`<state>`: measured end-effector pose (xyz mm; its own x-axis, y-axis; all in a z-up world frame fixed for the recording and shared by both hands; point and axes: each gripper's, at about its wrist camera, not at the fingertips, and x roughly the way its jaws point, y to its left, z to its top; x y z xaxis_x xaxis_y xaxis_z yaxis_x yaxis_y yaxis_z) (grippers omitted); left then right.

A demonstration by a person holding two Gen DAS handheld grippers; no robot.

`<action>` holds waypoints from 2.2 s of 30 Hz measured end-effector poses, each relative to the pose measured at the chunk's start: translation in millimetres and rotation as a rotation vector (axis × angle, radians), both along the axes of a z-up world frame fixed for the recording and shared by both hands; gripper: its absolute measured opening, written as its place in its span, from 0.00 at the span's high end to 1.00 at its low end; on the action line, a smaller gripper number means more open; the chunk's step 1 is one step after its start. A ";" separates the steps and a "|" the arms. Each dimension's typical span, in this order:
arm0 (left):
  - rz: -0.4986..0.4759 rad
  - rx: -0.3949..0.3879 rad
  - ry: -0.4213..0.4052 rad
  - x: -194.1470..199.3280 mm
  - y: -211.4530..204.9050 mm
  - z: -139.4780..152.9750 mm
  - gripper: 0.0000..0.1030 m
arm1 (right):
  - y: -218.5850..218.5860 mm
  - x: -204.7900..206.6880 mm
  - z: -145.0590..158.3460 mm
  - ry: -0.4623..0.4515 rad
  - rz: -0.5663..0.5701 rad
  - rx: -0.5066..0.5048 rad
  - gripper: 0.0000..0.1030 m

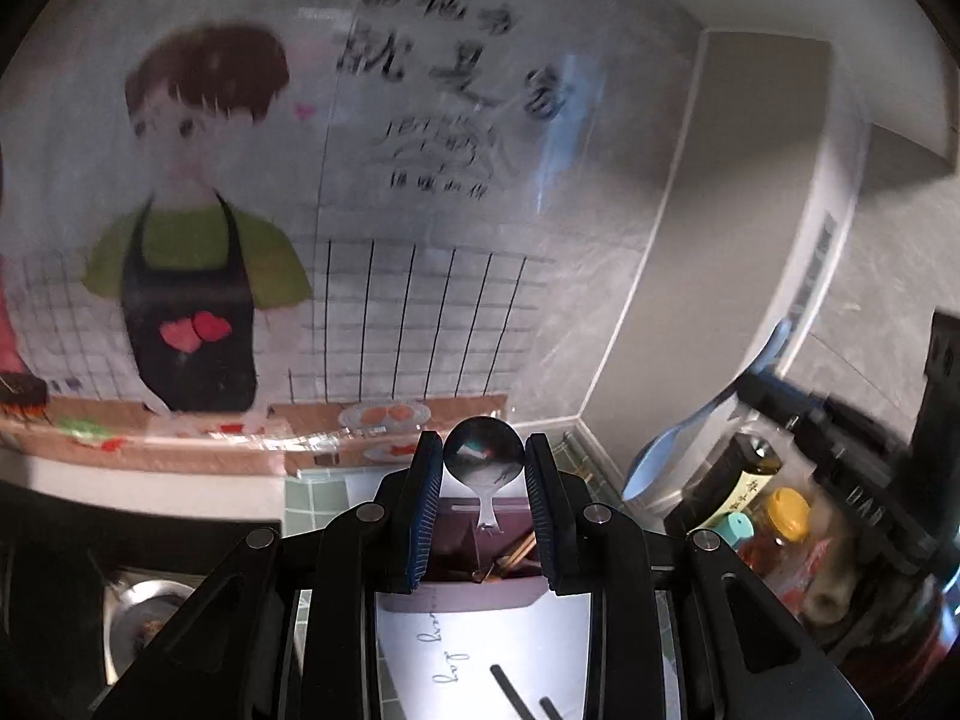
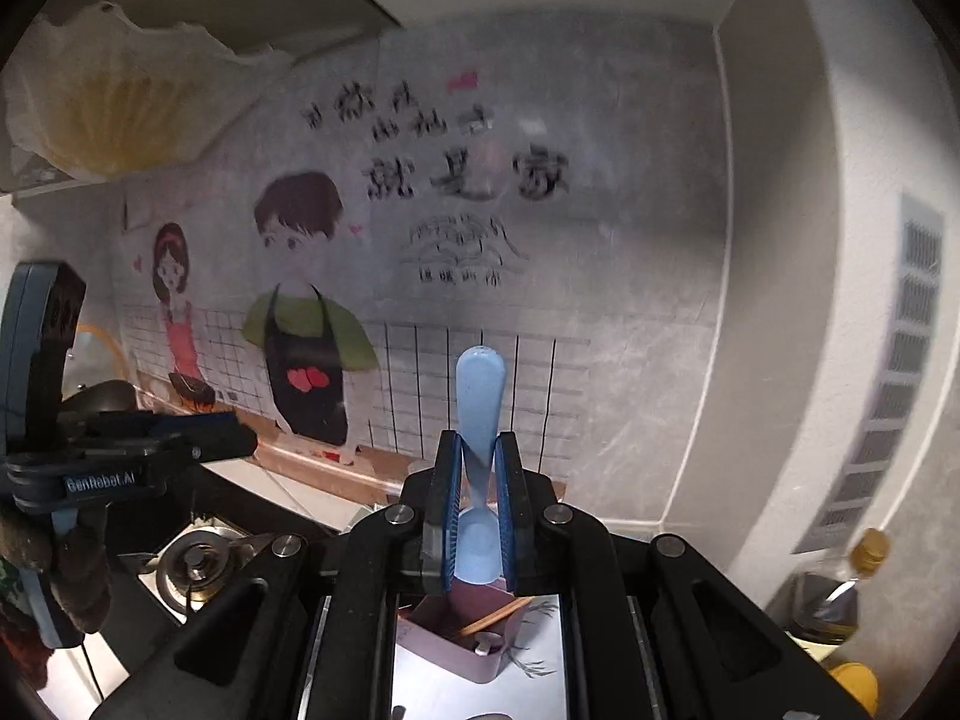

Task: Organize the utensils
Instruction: 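Carry the dark spoon with the left gripper while the right gripper carries the blue spoon to the holder, then open both grippers over the purple holder and pull back, then lower the right gripper and grasp the wooden-handled spoon by its handle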

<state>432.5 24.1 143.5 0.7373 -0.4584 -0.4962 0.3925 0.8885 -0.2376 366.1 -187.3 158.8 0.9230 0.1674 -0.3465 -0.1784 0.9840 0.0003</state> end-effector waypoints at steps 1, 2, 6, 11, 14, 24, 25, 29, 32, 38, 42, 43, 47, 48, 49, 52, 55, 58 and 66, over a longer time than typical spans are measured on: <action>0.002 -0.003 0.016 9.7 0.4 -4.1 0.72 | -0.9 9.2 -6.6 0.021 0.001 0.004 0.90; 0.006 0.000 0.024 14.8 0.1 -8.3 0.72 | -0.3 18.1 -14.4 0.040 0.003 0.013 0.90; 0.013 0.022 0.074 38.3 -3.3 -33.1 0.72 | 0.2 51.8 -51.0 0.146 0.010 0.060 0.90; 0.009 0.040 0.132 60.7 -8.7 -64.8 0.72 | 8.1 79.2 -84.8 0.221 0.003 0.058 0.90; 0.010 0.034 0.170 72.0 -10.9 -83.6 0.72 | 12.9 87.7 -98.4 0.248 0.000 0.046 0.90; -0.003 -0.052 0.194 70.0 -7.8 -105.1 0.48 | -5.8 89.4 -121.7 0.358 0.011 0.147 0.85; 0.006 -0.058 0.187 66.2 -6.6 -102.9 0.47 | -9.3 83.6 -118.4 0.354 0.017 0.163 0.85; 0.060 -0.044 0.149 31.7 -3.8 -98.8 0.43 | -19.3 49.5 -111.8 0.325 0.022 0.165 0.85; 0.094 0.006 0.130 1.1 -3.6 -109.0 0.42 | -20.4 24.7 -116.2 0.325 0.012 0.142 0.84; 0.124 0.092 0.178 -47.8 -3.2 -147.4 0.41 | -8.6 -20.3 -145.3 0.403 0.064 0.058 0.84; 0.105 0.147 0.243 -73.3 -3.3 -177.6 0.41 | 8.7 -49.8 -179.6 0.478 0.126 -0.041 0.84; 0.107 0.149 0.258 -75.5 -2.1 -182.4 0.41 | 12.5 -57.9 -191.0 0.508 0.156 -0.055 0.84; 0.140 0.161 0.323 -89.2 6.7 -205.6 0.41 | 18.1 -76.4 -226.7 0.615 0.207 -0.055 0.84; 0.151 0.162 0.335 -92.7 9.0 -210.3 0.41 | 18.5 -78.0 -233.3 0.633 0.202 -0.049 0.84; 0.158 0.160 0.342 -95.7 10.1 -212.9 0.41 | 18.7 -77.9 -240.4 0.656 0.195 -0.034 0.84; 0.173 0.157 0.348 -101.2 12.0 -216.5 0.41 | 18.9 -72.8 -253.7 0.699 0.174 0.009 0.84; 0.174 0.173 0.346 -106.3 9.9 -216.2 0.41 | 21.8 -65.9 -264.3 0.733 0.151 0.019 0.84; 0.162 0.183 0.343 -109.8 6.2 -214.9 0.41 | 27.7 -64.6 -270.2 0.747 0.139 0.005 0.84; 0.131 0.201 0.349 -120.7 -7.4 -216.8 0.41 | 47.3 -67.6 -279.6 0.743 0.136 -0.092 0.83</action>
